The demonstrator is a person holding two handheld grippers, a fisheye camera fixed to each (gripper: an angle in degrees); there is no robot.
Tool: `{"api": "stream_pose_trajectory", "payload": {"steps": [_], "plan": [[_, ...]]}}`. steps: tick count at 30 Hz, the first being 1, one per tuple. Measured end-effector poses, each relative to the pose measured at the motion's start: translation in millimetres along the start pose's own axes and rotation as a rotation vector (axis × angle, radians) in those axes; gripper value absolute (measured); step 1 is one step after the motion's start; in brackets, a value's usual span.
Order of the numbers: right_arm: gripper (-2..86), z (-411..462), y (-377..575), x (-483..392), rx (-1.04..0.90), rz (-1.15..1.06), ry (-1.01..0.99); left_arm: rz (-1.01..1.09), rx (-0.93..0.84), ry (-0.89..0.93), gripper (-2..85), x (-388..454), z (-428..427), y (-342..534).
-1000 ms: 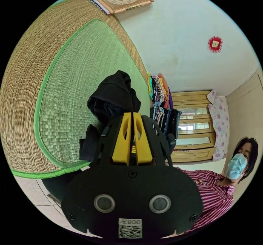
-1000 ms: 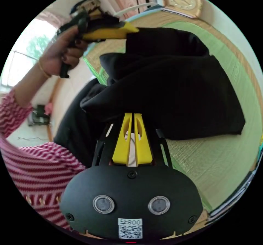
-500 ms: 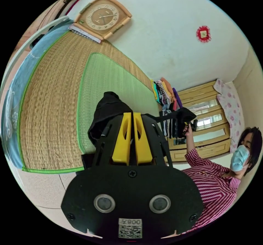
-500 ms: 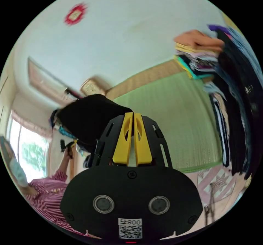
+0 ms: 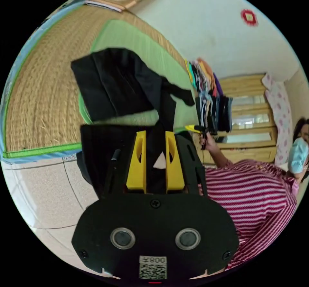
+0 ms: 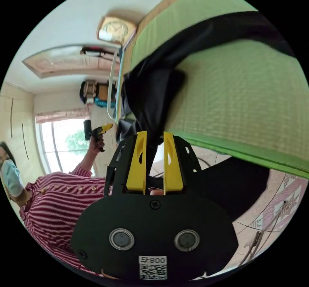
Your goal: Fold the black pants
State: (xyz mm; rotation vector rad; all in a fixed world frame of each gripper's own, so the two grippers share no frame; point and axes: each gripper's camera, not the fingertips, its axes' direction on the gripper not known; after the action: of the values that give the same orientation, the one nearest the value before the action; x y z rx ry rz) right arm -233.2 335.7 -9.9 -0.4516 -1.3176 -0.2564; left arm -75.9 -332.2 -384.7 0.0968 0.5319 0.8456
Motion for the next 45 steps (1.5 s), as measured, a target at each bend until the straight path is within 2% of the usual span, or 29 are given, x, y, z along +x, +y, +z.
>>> {"api": "stream_pose_trajectory", "payload": {"steps": [2, 4, 6, 8, 10, 12, 16, 22, 25, 29, 32, 33, 35, 37, 40, 43, 45], "plan": [[10.0, 38, -1, -7, -0.061, -0.004, -0.015, 0.057, -0.138, -0.054, 10.1, 9, 28, 1], [10.5, 69, -2, -9, -0.107, 0.007, -0.057, 0.116, -0.301, -0.204, 10.2, 16, 61, 1], [10.7, 96, -4, -6, -0.134, 0.031, -0.026, 0.143, -0.383, -0.303, 9.0, 18, 78, 0], [10.7, 109, -7, -1, -0.148, 0.061, -0.037, 0.173, -0.415, -0.375, 6.4, 22, 87, -1], [10.3, 121, -12, 1, -0.167, 0.082, -0.047, 0.181, -0.409, -0.364, 2.8, 24, 90, -2], [8.3, 128, -15, -3, -0.141, 0.086, -0.073, 0.172, -0.388, -0.282, 1.8, 24, 88, -1], [4.0, 122, -16, -28, -0.1, 0.045, -0.073, 0.19, -0.244, 0.015, 0.9, 38, 74, 2], [1.5, 18, -17, -86, 0.055, -0.102, -0.08, 0.334, -0.098, 0.276, 0.9, 82, 70, -19], [0.8, -58, -31, -132, 0.088, -0.195, 0.085, 0.386, -0.027, 0.444, 1.3, 105, 77, -41], [0.4, -117, -61, -218, 0.072, -0.306, 0.436, 0.452, -0.033, 0.564, 2.5, 132, 94, -66], [0.2, -103, -83, -252, -0.025, -0.329, 0.588, 0.446, -0.005, 0.523, 3.7, 132, 91, -74], [0.2, -88, -90, -249, -0.056, -0.312, 0.68, 0.42, 0.019, 0.488, 4.3, 124, 85, -76], [0.3, -68, -100, -228, -0.098, -0.263, 0.736, 0.351, 0.071, 0.412, 5.2, 105, 70, -77], [0.8, -63, -109, -194, -0.091, -0.177, 0.691, 0.243, 0.139, 0.274, 6.5, 76, 44, -78], [2.2, -76, -115, -142, 0.018, -0.023, 0.616, 0.12, 0.172, 0.063, 8.1, 46, 12, -81], [6.8, -83, -123, -111, 0.092, 0.071, 0.583, 0.021, 0.176, -0.15, 9.4, 28, -7, -91], [8.8, -74, -137, -101, 0.098, 0.095, 0.561, -0.026, 0.153, -0.201, 10.0, 24, -9, -98]]}}
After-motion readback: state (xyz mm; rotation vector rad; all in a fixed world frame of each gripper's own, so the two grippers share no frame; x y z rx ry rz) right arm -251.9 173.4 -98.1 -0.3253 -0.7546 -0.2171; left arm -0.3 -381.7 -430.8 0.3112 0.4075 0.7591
